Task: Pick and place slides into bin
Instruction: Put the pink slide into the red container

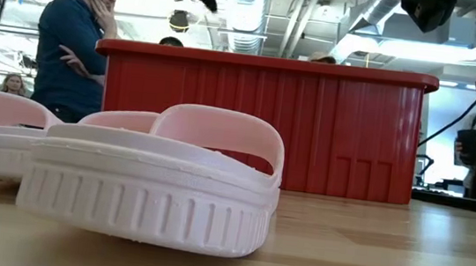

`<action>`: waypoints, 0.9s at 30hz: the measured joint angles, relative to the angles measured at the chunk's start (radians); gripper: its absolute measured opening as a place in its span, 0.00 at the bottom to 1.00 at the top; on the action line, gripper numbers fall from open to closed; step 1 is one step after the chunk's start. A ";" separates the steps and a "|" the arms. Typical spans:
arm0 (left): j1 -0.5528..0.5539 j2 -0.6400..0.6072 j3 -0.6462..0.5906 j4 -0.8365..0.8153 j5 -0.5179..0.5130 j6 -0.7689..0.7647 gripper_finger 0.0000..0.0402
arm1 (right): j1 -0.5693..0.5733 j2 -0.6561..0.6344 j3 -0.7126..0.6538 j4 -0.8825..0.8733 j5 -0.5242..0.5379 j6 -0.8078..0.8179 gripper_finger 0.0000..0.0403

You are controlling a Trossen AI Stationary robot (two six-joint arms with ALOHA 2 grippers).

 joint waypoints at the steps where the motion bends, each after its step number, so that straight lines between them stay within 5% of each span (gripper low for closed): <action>1: -0.011 -0.026 -0.002 -0.013 -0.007 -0.011 0.36 | 0.000 0.000 0.000 0.001 0.000 -0.004 0.29; 12: -0.153 -0.335 -0.177 -0.008 -0.066 -0.178 0.36 | 0.000 0.000 0.000 0.006 -0.001 -0.008 0.29; 27: -0.547 -0.664 -0.720 0.118 -0.280 -0.587 0.36 | -0.002 0.000 0.000 0.010 -0.008 -0.008 0.29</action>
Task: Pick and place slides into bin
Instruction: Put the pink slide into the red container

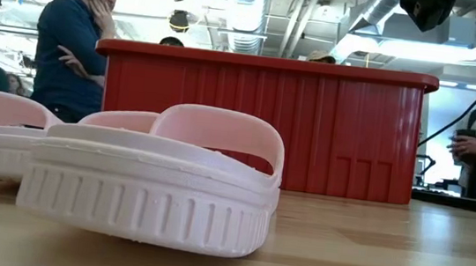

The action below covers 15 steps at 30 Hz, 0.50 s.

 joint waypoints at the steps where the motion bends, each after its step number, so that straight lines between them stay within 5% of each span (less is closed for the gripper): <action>1: -0.032 -0.011 -0.027 0.000 -0.019 -0.033 0.36 | 0.000 0.000 0.000 0.000 -0.004 0.000 0.29; 15: -0.435 0.026 -0.236 0.016 -0.183 -0.418 0.36 | 0.002 0.000 0.000 -0.001 -0.019 -0.018 0.29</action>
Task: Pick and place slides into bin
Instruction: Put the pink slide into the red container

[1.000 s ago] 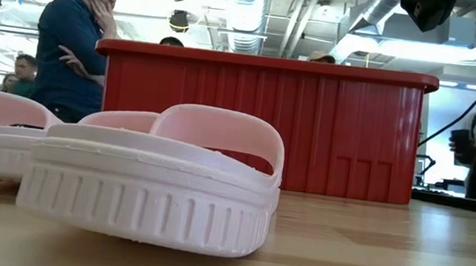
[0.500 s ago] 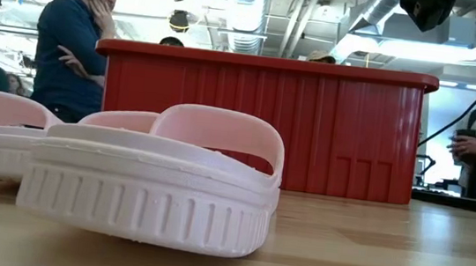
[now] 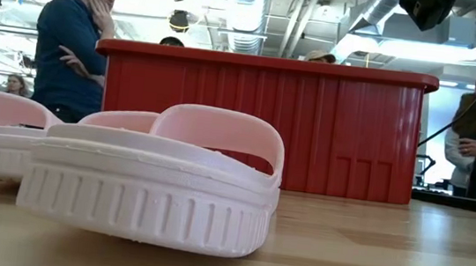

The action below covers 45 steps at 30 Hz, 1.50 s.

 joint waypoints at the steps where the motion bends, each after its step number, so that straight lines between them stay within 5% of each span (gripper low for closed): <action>1: -0.029 0.012 -0.008 0.000 -0.009 -0.031 0.36 | 0.000 0.000 0.000 0.000 0.000 -0.001 0.29; 16: -0.279 0.240 -0.016 -0.071 -0.104 -0.329 0.32 | -0.003 0.007 0.000 0.008 -0.068 -0.052 0.29; 28: -0.411 0.239 -0.056 -0.207 -0.135 -0.441 0.31 | -0.013 0.187 0.003 0.294 -0.112 -0.061 0.29; 45: -0.563 0.147 -0.075 -0.344 -0.197 -0.610 0.31 | -0.001 0.534 0.303 0.101 -0.171 -0.074 0.29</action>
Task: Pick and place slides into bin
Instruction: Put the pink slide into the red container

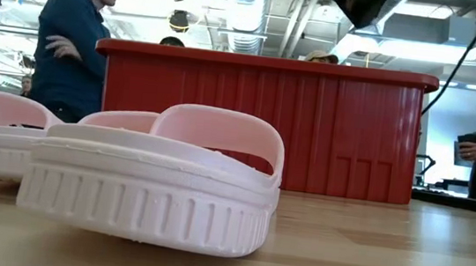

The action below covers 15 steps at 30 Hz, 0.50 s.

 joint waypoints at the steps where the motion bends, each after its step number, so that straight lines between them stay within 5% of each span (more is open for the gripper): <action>1: 0.000 -0.009 0.000 0.000 -0.008 0.005 0.31 | 0.004 0.019 0.015 -0.006 0.000 -0.002 0.29; 15: -0.016 -0.136 0.000 -0.042 -0.048 0.044 0.31 | 0.048 0.260 0.212 -0.192 0.077 0.021 0.29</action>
